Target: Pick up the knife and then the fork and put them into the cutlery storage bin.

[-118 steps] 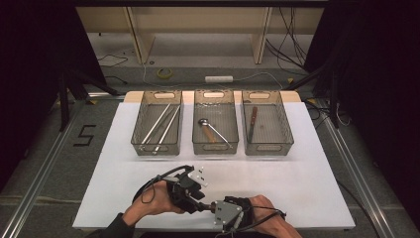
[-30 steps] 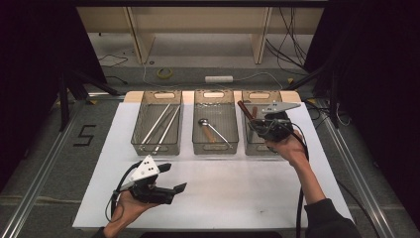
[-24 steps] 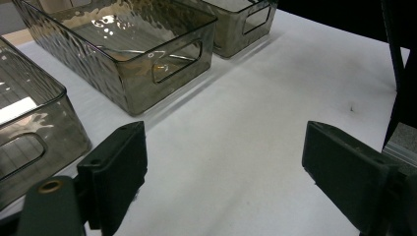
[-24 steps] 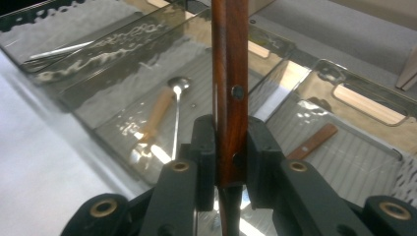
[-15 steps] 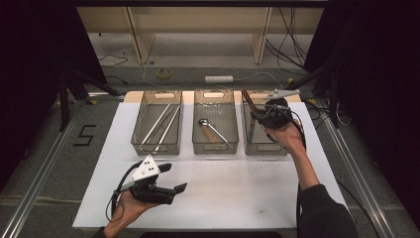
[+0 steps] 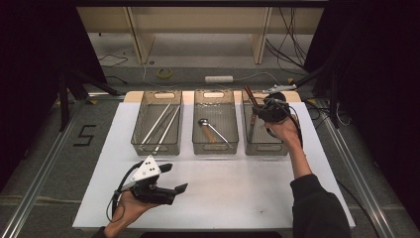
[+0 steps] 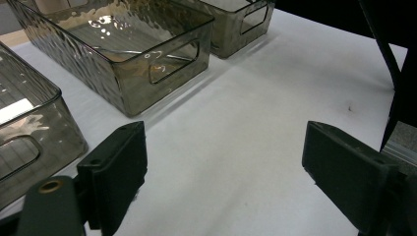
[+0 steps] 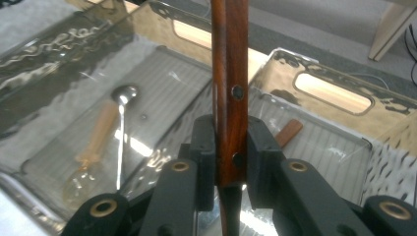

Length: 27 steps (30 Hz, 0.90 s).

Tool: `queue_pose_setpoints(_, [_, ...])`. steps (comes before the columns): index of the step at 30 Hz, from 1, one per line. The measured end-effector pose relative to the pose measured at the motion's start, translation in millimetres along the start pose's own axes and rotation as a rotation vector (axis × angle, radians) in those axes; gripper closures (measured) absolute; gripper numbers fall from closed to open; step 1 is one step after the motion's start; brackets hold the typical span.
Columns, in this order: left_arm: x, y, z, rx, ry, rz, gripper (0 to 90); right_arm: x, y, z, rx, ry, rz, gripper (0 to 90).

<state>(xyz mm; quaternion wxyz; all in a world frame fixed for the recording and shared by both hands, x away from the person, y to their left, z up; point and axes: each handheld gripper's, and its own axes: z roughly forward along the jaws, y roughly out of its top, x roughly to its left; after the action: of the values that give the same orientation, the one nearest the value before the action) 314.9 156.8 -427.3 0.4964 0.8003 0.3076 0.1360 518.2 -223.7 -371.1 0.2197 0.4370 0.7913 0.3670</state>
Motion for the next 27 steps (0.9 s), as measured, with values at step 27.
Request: queue_pose_setpoints(27, [-0.9, 0.3, 0.7, -0.001, -0.001, 0.001, 16.5, -16.4, -9.9, 31.9, 0.059, -0.074, 0.085, 77.5])
